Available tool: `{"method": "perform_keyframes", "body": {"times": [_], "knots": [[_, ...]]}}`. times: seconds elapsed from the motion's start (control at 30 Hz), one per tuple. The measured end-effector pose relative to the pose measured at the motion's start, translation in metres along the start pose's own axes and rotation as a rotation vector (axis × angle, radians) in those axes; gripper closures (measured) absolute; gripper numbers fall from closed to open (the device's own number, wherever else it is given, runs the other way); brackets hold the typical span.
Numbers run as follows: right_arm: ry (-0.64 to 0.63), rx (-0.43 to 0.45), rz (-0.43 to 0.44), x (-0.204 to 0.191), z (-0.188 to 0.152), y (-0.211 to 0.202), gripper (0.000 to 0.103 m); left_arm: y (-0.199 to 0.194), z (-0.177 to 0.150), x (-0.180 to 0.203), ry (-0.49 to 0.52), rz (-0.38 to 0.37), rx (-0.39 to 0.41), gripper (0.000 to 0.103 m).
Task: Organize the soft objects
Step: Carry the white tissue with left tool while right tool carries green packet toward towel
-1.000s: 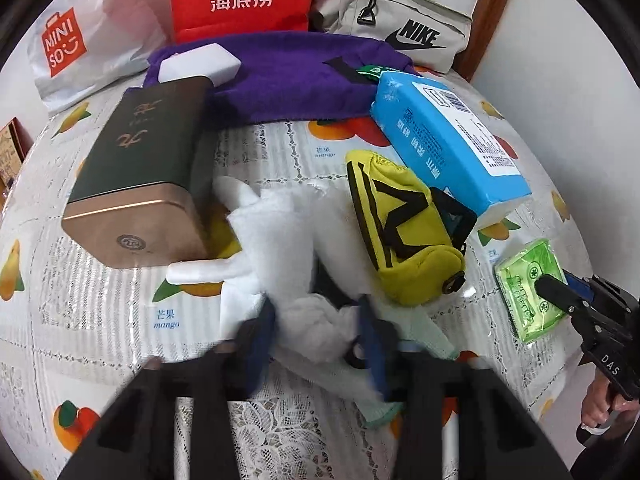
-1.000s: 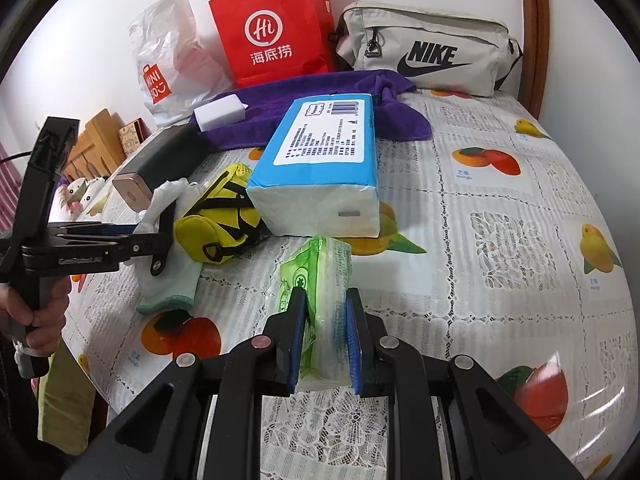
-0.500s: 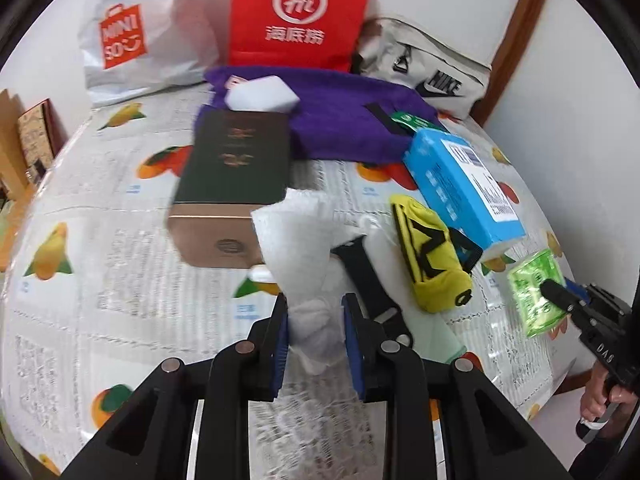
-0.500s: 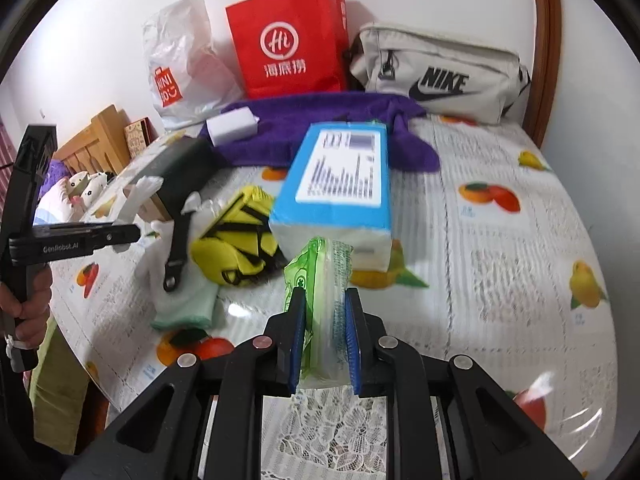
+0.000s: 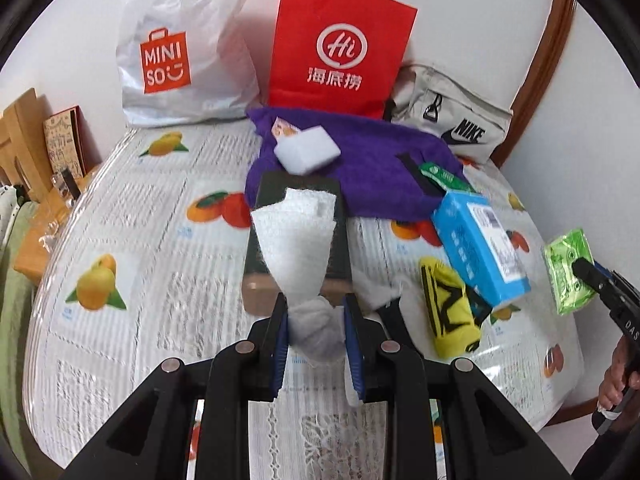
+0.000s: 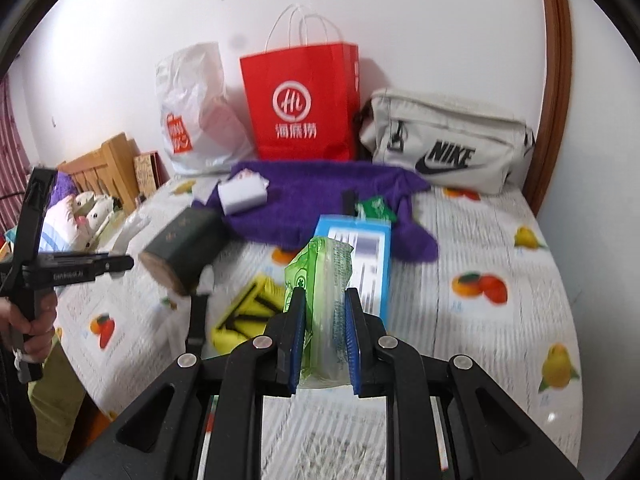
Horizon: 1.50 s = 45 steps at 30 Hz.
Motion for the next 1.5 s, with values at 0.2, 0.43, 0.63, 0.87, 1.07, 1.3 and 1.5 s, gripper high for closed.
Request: {"method": "perform_keyframes", "body": {"times": [0.2,0.43,0.63,0.87,1.07,1.3,1.5], "knots": [[0.006,0.039,0.018,0.005,0.031,0.008,0.085,0.004,0.022,0.004,0.02,-0.008,0.016,0.079],[0.033,0.048,0.033,0.015,0.056,0.029,0.085,0.016,0.045,0.005,0.019,-0.013,0.02,0.079],[0.052,0.066,0.053,0.025,0.072,0.041,0.085,0.026,0.062,0.012,0.037,-0.013,0.026,0.079],[0.04,0.067,0.05,0.031,0.088,0.064,0.085,0.048,0.081,0.024,0.04,-0.044,0.001,0.079],[0.047,0.046,0.069,0.039,0.098,0.092,0.085,0.068,0.095,0.029,0.055,-0.043,-0.008,0.079],[0.035,0.012,0.084,0.044,0.107,0.129,0.085,0.086,0.112,0.025,0.044,-0.037,-0.011,0.079],[0.029,-0.057,0.131,0.04,0.114,0.174,0.085,0.102,0.124,0.02,0.034,-0.031,-0.022,0.079]]}}
Point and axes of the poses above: each gripper's, at about its wrist camera, not at the fingertips, and y roughly the way its jaws point, x to its right, z to its top, the point moved 3 cm from there along y, roughly the way its jaws point, and after that the axes turned 3 degrees about -y, right-handed, at the moved point
